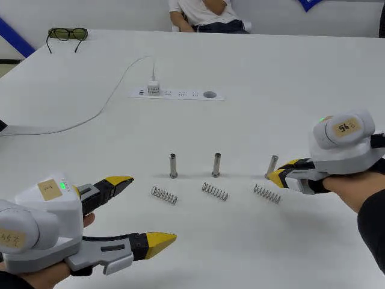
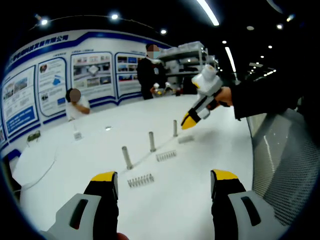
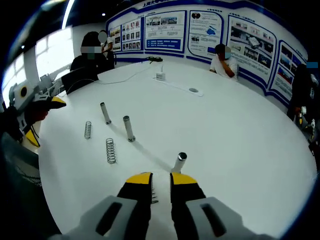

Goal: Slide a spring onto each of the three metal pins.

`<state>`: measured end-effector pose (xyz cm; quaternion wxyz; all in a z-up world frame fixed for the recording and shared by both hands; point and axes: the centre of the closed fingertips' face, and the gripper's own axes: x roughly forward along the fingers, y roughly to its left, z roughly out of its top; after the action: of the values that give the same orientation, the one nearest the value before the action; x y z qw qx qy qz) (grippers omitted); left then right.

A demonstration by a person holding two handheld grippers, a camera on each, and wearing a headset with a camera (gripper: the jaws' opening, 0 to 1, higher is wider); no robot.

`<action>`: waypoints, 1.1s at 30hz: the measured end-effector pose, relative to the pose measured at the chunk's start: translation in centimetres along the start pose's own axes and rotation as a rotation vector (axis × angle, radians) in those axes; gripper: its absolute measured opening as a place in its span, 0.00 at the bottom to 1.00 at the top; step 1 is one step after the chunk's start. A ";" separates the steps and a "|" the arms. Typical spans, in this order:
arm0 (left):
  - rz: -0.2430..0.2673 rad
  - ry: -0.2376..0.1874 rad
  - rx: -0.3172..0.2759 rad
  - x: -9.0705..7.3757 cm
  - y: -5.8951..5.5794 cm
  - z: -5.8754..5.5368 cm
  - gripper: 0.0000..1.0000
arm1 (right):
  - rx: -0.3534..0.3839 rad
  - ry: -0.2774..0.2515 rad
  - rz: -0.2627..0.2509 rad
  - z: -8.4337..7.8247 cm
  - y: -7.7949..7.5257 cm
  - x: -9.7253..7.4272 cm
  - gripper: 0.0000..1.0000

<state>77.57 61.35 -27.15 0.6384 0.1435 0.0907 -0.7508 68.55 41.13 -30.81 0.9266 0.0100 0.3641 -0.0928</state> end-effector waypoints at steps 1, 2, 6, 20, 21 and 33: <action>0.000 0.000 0.000 0.0 0.0 0.0 0.77 | -0.008 0.002 0.005 0.0 0.2 0.1 0.15; 0.000 -0.001 -0.001 0.0 0.0 0.0 0.77 | -0.017 0.004 0.017 0.0 0.5 0.2 0.15; 0.000 0.001 -0.002 0.0 0.0 -0.1 0.77 | -0.044 0.018 0.052 -0.1 1.4 0.6 0.15; 0.007 0.010 -0.009 -0.1 -0.1 -0.5 0.77 | -0.161 0.104 0.127 -0.7 2.3 2.4 0.15; 0.008 0.011 -0.010 -0.1 -0.1 -0.6 0.77 | -0.168 0.113 0.131 -0.9 2.4 2.5 0.15; 0.022 0.021 -0.018 -0.2 0.0 -0.9 0.77 | -0.258 0.199 0.180 -2.0 2.7 3.6 0.14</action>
<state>77.67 61.83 -27.94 0.6469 0.1466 0.1024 -0.7413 70.23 43.40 -34.85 0.8843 -0.0672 0.4603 0.0396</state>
